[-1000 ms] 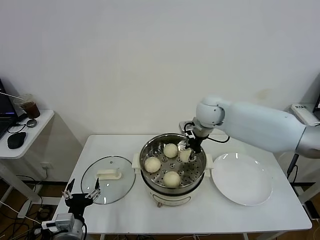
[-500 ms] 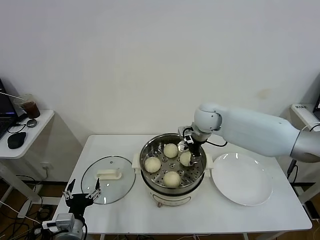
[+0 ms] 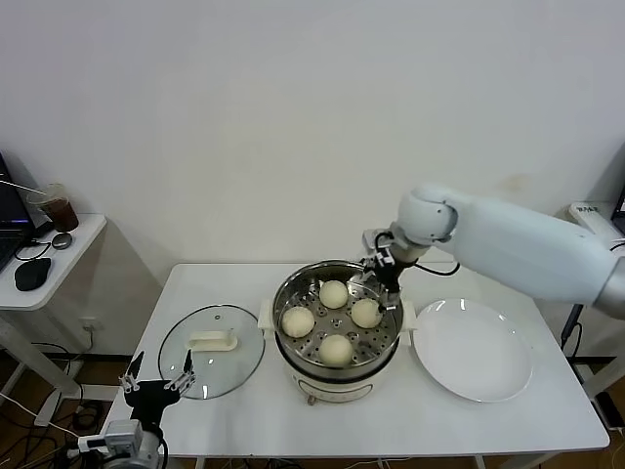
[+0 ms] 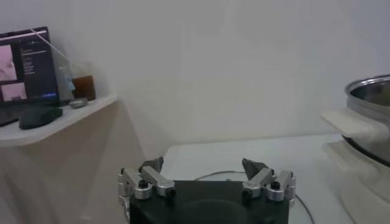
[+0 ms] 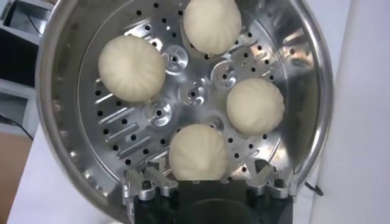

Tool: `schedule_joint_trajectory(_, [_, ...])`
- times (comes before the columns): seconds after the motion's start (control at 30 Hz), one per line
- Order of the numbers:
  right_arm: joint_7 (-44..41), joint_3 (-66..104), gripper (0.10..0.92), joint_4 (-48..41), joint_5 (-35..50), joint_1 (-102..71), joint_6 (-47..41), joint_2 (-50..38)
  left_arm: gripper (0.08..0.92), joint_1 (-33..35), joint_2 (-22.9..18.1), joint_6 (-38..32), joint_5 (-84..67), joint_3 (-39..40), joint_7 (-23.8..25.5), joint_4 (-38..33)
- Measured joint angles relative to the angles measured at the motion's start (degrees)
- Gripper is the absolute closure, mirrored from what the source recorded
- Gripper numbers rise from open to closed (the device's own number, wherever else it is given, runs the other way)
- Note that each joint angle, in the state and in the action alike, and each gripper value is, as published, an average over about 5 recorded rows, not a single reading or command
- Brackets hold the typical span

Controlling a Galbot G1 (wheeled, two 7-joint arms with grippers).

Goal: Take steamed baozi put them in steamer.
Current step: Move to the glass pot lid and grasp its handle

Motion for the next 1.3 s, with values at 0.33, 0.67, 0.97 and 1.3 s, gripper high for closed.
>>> schedule_joint_trajectory(0.33, [11.9, 18.5, 0.203, 2.6, 8.8, -8.7, 3.6, -8.3, 0.177, 0.8, -1.0, -1.4, -1.4, -0.2, -0.5, -0.6])
schedule_joint_trajectory(0.67, [31.7, 52.9, 0.203, 8.1, 14.3, -37.1, 8.7, -10.8, 0.177, 2.0, -1.8, -4.8, -2.5, 0.8, -2.0, -1.0])
schedule_joint_trajectory(0.97, [48.3, 82.2, 0.203, 12.9, 16.2, -64.4, 14.9, -0.3, 0.177, 1.4, -1.1, -8.5, -1.7, 0.4, -3.1, -0.7])
schedule_joint_trajectory(1.3, [59.2, 98.3, 0.203, 17.5, 14.6, -86.8, 17.1, 13.1, 0.177, -1.3, 1.9, -13.5, 9.2, -0.3, -5.6, 4.3])
